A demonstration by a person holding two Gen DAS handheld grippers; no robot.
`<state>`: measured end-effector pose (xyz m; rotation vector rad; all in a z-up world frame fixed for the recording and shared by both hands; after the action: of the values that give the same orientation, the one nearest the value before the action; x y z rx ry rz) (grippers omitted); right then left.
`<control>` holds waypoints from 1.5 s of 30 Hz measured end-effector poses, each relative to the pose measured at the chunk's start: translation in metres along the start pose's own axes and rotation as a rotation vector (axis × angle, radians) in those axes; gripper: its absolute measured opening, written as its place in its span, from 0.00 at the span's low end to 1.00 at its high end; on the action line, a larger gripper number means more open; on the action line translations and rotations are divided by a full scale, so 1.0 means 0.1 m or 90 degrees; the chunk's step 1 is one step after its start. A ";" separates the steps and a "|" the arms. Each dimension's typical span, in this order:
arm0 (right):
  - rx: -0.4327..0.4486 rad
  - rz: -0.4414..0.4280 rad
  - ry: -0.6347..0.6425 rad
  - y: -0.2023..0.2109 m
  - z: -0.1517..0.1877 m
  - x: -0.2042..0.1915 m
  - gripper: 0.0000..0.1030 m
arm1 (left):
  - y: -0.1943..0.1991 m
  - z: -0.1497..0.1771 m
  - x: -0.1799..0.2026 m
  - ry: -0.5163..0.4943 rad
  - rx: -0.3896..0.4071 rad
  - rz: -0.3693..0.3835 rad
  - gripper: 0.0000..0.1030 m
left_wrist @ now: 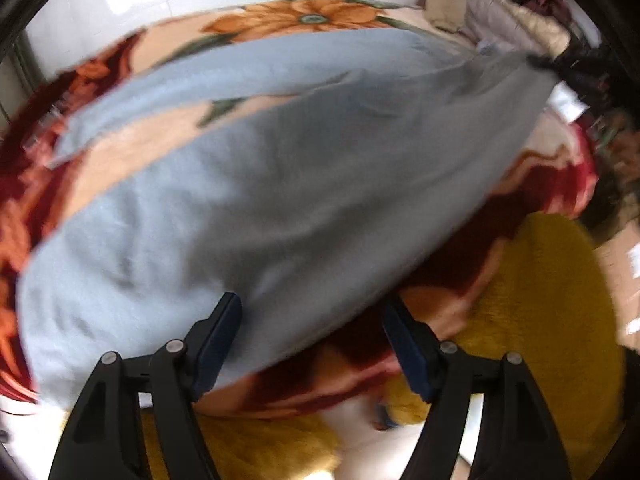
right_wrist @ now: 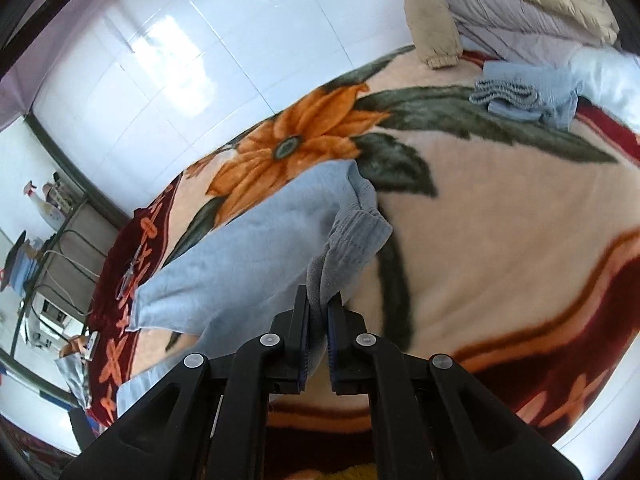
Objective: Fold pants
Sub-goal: 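Grasp the waistband with the right gripper while the left gripper grasps the leg edge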
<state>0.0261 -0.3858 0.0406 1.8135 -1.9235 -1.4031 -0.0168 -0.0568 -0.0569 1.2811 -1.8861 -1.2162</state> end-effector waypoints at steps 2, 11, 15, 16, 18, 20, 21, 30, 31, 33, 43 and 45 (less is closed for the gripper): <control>0.003 -0.003 -0.003 0.05 0.01 0.01 0.08 | 0.00 -0.05 -0.12 -0.005 0.028 -0.059 0.69; -0.009 0.011 -0.059 0.12 0.24 0.44 0.08 | 0.50 -0.14 -0.09 0.055 0.116 0.088 0.04; -0.020 0.002 -0.078 0.13 0.31 0.57 0.08 | 0.76 -0.18 0.08 0.048 0.149 0.140 0.04; -0.026 0.001 -0.073 0.11 0.33 0.57 0.08 | 0.79 -0.19 0.10 0.048 0.151 0.142 0.03; -0.030 0.006 -0.062 0.08 0.35 0.55 0.08 | 0.84 -0.22 0.09 0.058 0.154 0.151 0.03; -0.025 0.006 -0.053 0.08 0.30 0.50 0.08 | 0.88 -0.28 0.05 0.067 0.162 0.148 0.03; -0.020 0.002 -0.051 0.09 0.26 0.46 0.08 | 0.93 -0.32 0.04 0.072 0.170 0.144 0.03; -0.007 -0.014 0.010 -0.19 -0.51 -0.08 0.08 | 1.13 -1.21 -0.45 0.060 0.229 0.054 0.03; -0.011 -0.016 0.013 -0.31 -0.61 -0.13 0.08 | 1.04 -1.37 -0.55 0.065 0.226 0.040 0.03; -0.019 -0.005 0.032 -0.59 -0.79 -0.21 0.08 | 0.88 -1.60 -0.71 0.073 0.217 0.031 0.03; -0.121 0.050 0.060 -1.88 -0.96 -0.10 0.13 | -0.62 -2.46 -1.36 0.130 0.115 0.048 0.03; -0.133 0.049 0.039 -1.92 -0.93 -0.07 0.19 | -0.81 -2.47 -1.42 0.149 0.086 0.052 0.03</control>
<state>0.2242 -0.3952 -0.0374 1.6492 -1.7254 -1.4455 0.2746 -0.0297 -0.0146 1.3397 -1.8545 -0.8688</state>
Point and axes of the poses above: each gripper's, at about its wrist camera, not at the fingertips, and y roughly against the way its jaws point, x to its right, z to its underside, the point moved 9 cm from there along -y, roughly the way its jaws point, and after that the axes turned 1 degree about -x, right-handed, at the moved point
